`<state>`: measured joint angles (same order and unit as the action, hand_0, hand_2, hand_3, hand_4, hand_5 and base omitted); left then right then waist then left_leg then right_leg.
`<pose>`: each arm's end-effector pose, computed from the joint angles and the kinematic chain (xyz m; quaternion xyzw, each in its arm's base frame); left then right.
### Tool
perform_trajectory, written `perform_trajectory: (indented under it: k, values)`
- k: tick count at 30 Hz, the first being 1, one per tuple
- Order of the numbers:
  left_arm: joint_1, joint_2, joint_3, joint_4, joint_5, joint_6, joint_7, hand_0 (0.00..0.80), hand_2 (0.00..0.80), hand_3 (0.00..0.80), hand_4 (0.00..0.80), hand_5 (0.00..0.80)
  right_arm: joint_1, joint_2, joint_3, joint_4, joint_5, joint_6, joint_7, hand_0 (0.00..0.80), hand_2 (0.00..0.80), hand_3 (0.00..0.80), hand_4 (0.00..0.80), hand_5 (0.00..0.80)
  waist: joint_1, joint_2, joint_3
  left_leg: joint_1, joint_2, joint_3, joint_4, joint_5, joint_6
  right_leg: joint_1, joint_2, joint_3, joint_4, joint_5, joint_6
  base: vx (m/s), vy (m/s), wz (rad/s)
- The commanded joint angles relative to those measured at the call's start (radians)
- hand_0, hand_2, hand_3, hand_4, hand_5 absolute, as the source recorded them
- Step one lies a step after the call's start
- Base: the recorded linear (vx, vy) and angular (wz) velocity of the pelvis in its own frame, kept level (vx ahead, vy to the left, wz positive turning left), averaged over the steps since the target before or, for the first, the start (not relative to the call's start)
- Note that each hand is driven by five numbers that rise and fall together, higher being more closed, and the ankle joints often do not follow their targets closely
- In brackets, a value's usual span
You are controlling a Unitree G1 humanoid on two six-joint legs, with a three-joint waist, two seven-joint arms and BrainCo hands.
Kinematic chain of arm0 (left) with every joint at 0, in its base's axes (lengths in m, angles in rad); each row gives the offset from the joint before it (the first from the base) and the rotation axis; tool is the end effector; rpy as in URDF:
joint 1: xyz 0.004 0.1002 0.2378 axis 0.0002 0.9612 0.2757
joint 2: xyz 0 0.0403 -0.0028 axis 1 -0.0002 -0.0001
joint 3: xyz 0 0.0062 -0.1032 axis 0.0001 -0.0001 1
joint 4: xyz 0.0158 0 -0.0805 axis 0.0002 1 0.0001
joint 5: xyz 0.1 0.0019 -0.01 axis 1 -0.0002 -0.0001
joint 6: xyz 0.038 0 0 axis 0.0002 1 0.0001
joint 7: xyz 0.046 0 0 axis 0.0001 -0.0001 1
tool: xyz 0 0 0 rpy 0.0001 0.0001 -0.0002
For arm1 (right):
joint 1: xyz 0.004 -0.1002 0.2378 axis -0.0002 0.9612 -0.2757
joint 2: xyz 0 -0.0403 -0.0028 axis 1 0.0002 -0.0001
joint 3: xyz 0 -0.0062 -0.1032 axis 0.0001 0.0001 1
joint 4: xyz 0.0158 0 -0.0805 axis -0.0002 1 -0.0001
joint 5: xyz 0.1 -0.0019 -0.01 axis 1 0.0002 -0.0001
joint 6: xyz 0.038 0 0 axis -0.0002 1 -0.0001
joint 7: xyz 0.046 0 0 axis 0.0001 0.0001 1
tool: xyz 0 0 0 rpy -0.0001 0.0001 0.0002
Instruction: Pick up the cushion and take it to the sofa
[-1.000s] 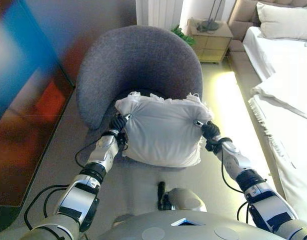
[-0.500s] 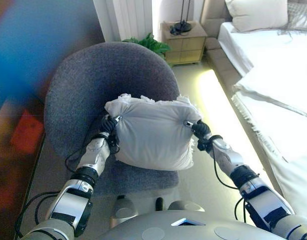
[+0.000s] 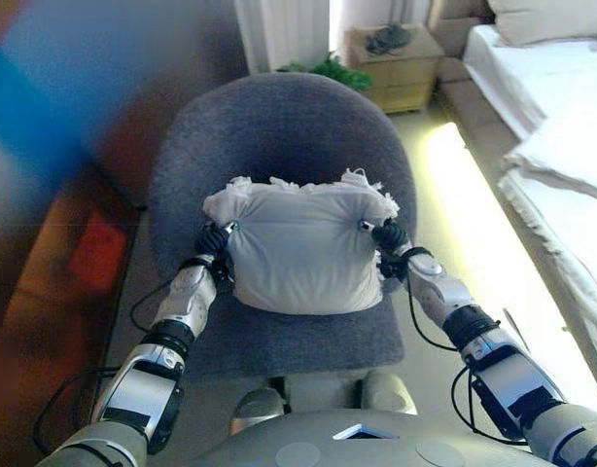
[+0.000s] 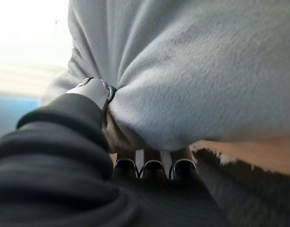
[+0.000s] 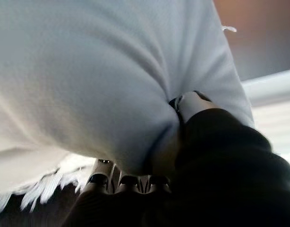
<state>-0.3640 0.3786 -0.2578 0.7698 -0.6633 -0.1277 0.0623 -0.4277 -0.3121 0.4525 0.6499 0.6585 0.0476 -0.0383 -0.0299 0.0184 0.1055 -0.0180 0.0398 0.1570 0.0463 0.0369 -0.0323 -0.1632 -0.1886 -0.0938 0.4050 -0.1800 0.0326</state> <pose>0.2529 0.2139 0.0016 -0.0700 0.1604 0.0559 0.9830 0.2639 -0.1518 0.0100 0.0492 0.2071 0.0967 0.9723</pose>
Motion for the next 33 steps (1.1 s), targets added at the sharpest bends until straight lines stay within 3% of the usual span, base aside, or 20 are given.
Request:
perform_trajectory:
  k: [1, 5, 11, 17, 26, 33]
  values:
    - [-0.255, 0.010, -0.048, -0.010, -0.059, -0.101, 0.008, 0.800, 0.800, 0.800, 0.800, 0.800, -0.277, 0.040, 0.014, 0.002, 0.047, -0.112, -0.028, 0.800, 0.800, 0.800, 0.800, 0.800, 0.005, -0.046, 0.042, -0.196, 0.043, -0.072, 0.294, -0.113, -0.026, -0.046, 0.005, 0.028, -0.091, 0.130, 0.038, -0.464, -0.219, 0.27]
    - [-0.356, 0.029, -0.053, 0.056, -0.053, -0.118, -0.001, 0.800, 0.800, 0.800, 0.800, 0.800, -0.403, 0.007, 0.005, 0.094, 0.076, -0.118, 0.024, 0.800, 0.800, 0.800, 0.800, 0.800, 0.005, -0.048, 0.106, -0.292, 0.085, -0.092, 0.448, -0.166, -0.033, -0.139, 0.013, 0.022, 0.072, 0.063, 0.011, -0.122, -0.098, 0.21]
    - [-0.417, 0.033, -0.060, 0.073, -0.021, -0.095, 0.073, 0.800, 0.800, 0.800, 0.800, 0.800, -0.440, -0.023, 0.012, 0.102, 0.094, -0.118, 0.039, 0.800, 0.800, 0.800, 0.800, 0.800, 0.003, -0.057, 0.129, -0.368, 0.091, -0.115, 0.557, -0.218, -0.035, -0.222, 0.008, 0.015, 0.204, 0.007, -0.005, 0.007, -0.025, -0.13]
    - [-0.528, 0.060, -0.056, 0.176, -0.021, -0.072, 0.072, 0.800, 0.800, 0.800, 0.800, 0.800, -0.561, -0.032, 0.014, 0.185, 0.080, -0.112, 0.028, 0.800, 0.800, 0.800, 0.800, 0.800, 0.007, -0.051, 0.147, -0.400, 0.086, -0.129, 0.584, -0.223, -0.046, -0.254, -0.003, 0.003, 0.247, -0.011, -0.006, 0.021, 0.000, 0.02]
    - [-0.612, 0.080, -0.068, 0.211, -0.028, -0.004, 0.105, 0.800, 0.800, 0.800, 0.800, 0.800, -0.646, -0.069, -0.005, 0.314, 0.092, -0.080, 0.061, 0.800, 0.800, 0.800, 0.800, 0.800, 0.021, -0.044, 0.151, -0.435, 0.076, -0.144, 0.621, -0.235, -0.053, -0.277, -0.017, 0.000, 0.275, -0.020, 0.000, 0.040, 0.024, 0.05]
    - [-0.718, 0.117, -0.050, 0.390, -0.105, -0.055, 0.148, 0.800, 0.800, 0.800, 0.800, 0.800, -0.752, -0.069, 0.034, 0.410, 0.085, -0.087, 0.143, 0.800, 0.800, 0.800, 0.800, 0.800, 0.028, -0.049, 0.154, -0.445, 0.073, -0.148, 0.616, -0.224, -0.060, -0.285, -0.017, 0.002, 0.267, -0.012, 0.007, 0.056, 0.008, -0.01]
